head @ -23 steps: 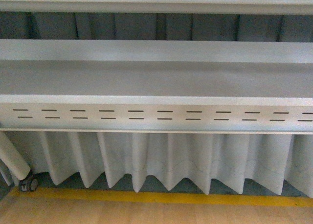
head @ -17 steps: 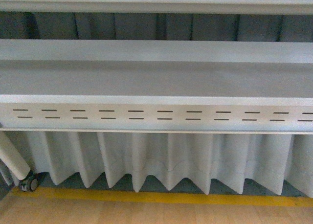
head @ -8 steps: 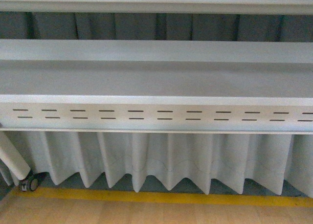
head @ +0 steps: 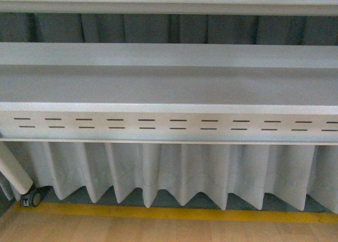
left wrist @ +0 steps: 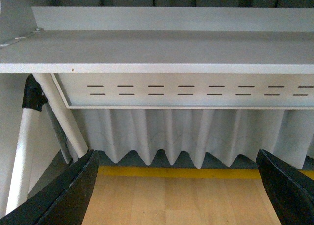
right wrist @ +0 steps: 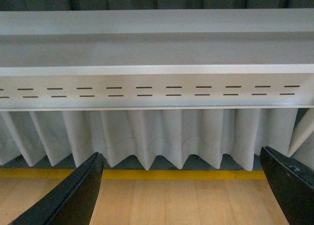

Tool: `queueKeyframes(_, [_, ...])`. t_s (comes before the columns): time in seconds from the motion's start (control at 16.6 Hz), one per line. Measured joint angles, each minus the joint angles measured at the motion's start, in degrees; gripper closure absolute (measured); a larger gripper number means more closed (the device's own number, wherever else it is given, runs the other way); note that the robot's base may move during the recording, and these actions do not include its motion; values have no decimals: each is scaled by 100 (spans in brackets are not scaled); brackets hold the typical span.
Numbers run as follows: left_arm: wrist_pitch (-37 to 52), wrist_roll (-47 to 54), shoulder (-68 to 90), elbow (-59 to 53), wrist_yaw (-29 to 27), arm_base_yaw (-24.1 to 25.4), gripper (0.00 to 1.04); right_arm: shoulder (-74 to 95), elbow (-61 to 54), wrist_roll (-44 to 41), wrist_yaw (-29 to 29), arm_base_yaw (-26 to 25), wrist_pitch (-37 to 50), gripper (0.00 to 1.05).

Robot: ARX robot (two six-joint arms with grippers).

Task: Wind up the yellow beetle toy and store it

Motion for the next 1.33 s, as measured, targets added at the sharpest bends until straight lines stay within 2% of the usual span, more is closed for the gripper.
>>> queueKeyframes(1.33, [-2,0,0,0,0,0,7,4,0,-2,-2,0,-4,7])
